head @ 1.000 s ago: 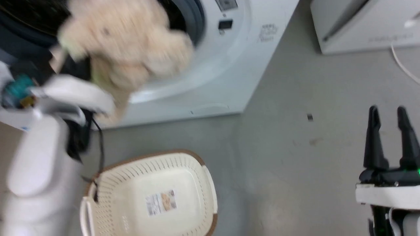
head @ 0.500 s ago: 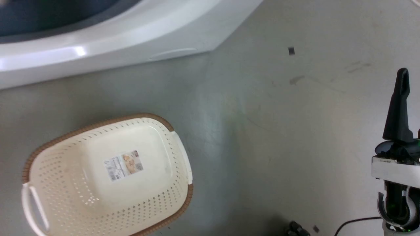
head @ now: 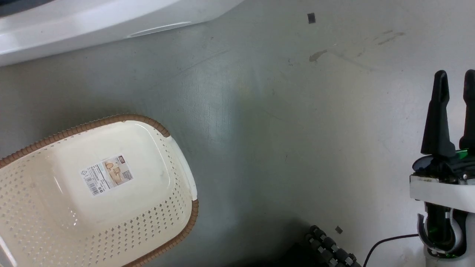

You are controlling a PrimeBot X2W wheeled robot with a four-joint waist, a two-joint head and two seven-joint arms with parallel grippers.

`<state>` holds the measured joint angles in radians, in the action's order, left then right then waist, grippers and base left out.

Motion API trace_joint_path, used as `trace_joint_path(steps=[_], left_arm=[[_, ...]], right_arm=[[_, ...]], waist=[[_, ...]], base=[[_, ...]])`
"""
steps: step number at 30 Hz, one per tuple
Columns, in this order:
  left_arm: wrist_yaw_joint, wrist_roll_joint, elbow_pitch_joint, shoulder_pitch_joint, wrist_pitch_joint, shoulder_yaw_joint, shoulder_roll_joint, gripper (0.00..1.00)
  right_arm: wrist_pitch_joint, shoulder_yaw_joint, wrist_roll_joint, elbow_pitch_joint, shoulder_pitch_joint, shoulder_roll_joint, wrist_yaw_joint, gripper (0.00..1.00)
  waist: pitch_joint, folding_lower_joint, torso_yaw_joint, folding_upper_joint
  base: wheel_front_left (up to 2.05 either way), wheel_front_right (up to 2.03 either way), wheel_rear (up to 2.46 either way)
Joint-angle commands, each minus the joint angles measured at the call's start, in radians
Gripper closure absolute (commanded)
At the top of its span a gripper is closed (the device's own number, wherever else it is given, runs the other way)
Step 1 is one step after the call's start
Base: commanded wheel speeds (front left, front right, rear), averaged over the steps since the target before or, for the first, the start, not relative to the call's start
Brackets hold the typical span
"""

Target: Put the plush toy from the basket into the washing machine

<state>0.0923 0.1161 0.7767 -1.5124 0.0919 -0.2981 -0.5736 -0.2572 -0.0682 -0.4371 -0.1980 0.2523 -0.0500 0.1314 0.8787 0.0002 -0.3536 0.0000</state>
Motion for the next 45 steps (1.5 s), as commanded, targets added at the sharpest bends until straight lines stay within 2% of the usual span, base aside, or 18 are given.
trace_joint_path(steps=[1, 9, 11, 18, 25, 31, 35, 45], left_arm=[[0.008, -0.001, 0.017, -0.024, 0.0, -0.011, 0.001, 1.0], [0.029, 0.017, 0.119, -0.039, -0.032, -0.061, 0.023, 1.0], [0.031, 0.022, 0.136, -0.034, -0.06, -0.07, 0.03, 0.0], [0.031, 0.051, 0.2, 0.032, -0.162, -0.074, 0.069, 0.0], [0.029, 0.116, 0.258, 0.187, -0.303, -0.059, 0.152, 0.0], [0.03, 0.17, 0.231, 0.358, -0.349, -0.039, 0.223, 0.0], [0.016, 0.201, 0.128, 0.495, -0.353, -0.006, 0.254, 0.0], [-0.059, 0.223, -0.304, 0.924, -0.354, 0.105, 0.308, 0.0]], right_arm=[[-0.005, 0.005, -0.004, -0.004, 0.017, 0.0, -0.001, 0.0], [-0.005, 0.008, 0.007, -0.001, 0.023, 0.0, -0.001, 0.0], [-0.005, 0.005, 0.014, 0.002, 0.024, 0.0, -0.001, 0.0], [-0.005, -0.013, 0.045, 0.013, 0.024, 0.0, -0.001, 0.0], [-0.005, -0.034, 0.108, 0.042, -0.007, 0.0, -0.001, 0.0], [-0.005, -0.043, 0.16, 0.07, -0.061, 0.0, -0.001, 0.0], [-0.005, -0.048, 0.18, 0.084, -0.107, 0.0, -0.001, 0.0], [-0.005, -0.051, 0.194, 0.109, -0.202, 0.0, -0.001, 0.0]], waist=[[0.003, -0.0002, 0.002, 0.0], [-0.012, -0.0002, 0.019, 0.0], [-0.027, -0.0002, 0.027, 0.0], [-0.121, -0.0002, 0.062, 0.0], [-0.307, -0.0002, 0.135, 0.0], [-0.468, -0.0002, 0.203, 0.0], [-0.554, -0.0002, 0.237, 0.0], [-0.694, -0.0002, 0.3, 0.0]], base=[[0.0, 0.0, 0.0], [0.0, 0.0, 0.0], [0.0, 0.0, 0.0], [0.0, 0.0, 0.0], [0.0, 0.0, 0.0], [0.0, 0.0, 0.0], [0.0, 0.0, 0.0], [0.0, 0.0, 0.0]])
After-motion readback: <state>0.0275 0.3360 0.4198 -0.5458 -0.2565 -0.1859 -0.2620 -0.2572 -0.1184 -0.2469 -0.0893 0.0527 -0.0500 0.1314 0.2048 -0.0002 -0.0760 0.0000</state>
